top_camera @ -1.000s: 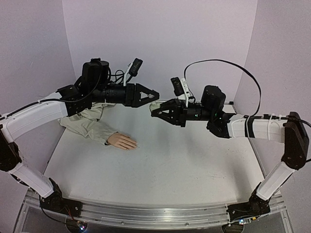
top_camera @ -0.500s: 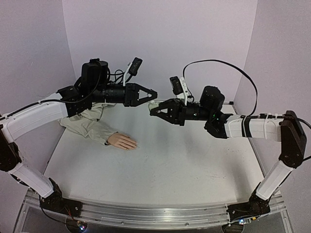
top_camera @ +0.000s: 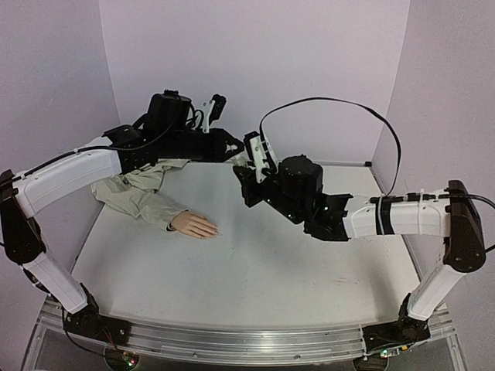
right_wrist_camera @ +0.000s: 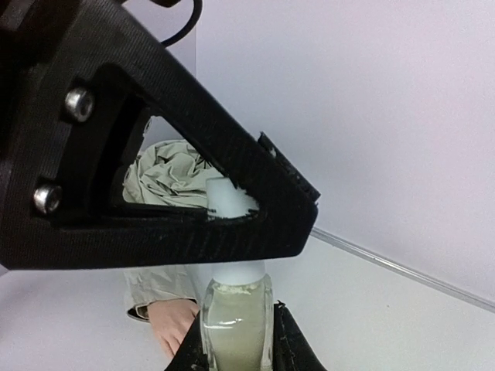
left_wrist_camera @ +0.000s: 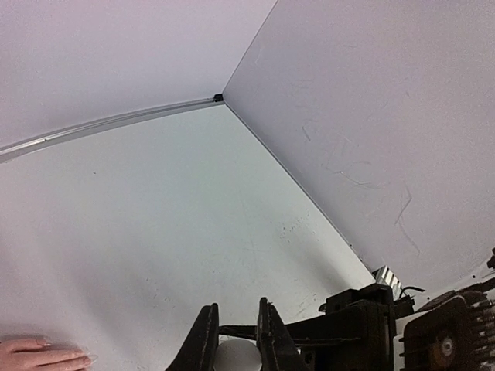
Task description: Paint the nails
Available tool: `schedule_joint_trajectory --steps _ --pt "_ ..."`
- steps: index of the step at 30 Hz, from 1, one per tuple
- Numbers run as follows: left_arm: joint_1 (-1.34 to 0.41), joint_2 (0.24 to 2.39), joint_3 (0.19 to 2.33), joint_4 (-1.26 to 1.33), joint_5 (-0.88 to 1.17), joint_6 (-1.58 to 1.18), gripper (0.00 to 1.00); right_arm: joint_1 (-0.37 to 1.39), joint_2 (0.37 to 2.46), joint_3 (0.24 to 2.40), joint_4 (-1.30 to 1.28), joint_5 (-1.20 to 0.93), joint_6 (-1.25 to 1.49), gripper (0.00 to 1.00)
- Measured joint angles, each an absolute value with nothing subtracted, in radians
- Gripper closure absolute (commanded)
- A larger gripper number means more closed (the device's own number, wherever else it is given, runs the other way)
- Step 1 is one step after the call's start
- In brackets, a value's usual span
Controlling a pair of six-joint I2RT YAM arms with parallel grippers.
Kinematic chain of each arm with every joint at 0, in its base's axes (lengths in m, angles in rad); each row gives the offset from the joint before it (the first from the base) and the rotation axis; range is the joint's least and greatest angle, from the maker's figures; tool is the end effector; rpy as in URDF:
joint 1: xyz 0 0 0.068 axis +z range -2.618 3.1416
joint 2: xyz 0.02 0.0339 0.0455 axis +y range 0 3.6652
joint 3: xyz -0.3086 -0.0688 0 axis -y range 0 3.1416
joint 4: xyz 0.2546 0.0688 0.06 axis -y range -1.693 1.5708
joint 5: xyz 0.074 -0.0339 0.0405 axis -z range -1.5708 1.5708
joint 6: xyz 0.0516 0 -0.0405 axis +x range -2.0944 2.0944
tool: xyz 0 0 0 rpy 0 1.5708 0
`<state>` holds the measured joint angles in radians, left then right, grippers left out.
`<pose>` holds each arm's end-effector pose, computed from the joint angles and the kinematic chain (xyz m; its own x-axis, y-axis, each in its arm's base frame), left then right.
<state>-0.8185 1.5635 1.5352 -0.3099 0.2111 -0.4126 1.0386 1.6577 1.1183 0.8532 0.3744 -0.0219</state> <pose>0.2595 -0.2931 0.4336 -0.5481 0.0119 -0.8363 0.6868 0.5770 -0.4420 0.2254 0.3455 0.3793 0.1703 0.2490 -0.9534 -0.6219 0.7777 0.0920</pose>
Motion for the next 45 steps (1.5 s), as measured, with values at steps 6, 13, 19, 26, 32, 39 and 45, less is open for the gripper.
schedule_joint_trajectory --steps 6,13,19,26,32,39,45 --pt "-0.809 1.565 1.538 -0.336 0.215 -0.424 0.59 0.98 1.657 1.112 0.845 0.171 -0.052 1.0" --pt "-0.804 1.524 1.469 -0.331 0.292 -0.413 0.12 0.829 1.606 1.06 0.884 -0.287 0.081 1.0" --pt "-0.798 1.425 1.377 -0.253 0.406 -0.397 0.13 0.712 1.594 1.05 0.975 -0.709 0.261 1.0" --pt "-0.799 1.414 1.361 -0.138 0.566 -0.422 0.41 0.725 1.623 1.05 1.101 -0.963 0.419 1.0" --pt "-0.798 1.415 1.361 -0.098 0.627 -0.439 0.64 0.725 1.64 1.04 1.196 -1.006 0.498 1.0" --pt "-0.804 1.431 1.361 -0.073 0.654 -0.443 0.86 0.725 1.652 1.038 1.229 -0.986 0.521 1.0" --pt "-0.801 1.453 1.361 -0.06 0.619 -0.415 1.0 0.723 1.651 1.025 1.208 -0.9 0.503 1.0"
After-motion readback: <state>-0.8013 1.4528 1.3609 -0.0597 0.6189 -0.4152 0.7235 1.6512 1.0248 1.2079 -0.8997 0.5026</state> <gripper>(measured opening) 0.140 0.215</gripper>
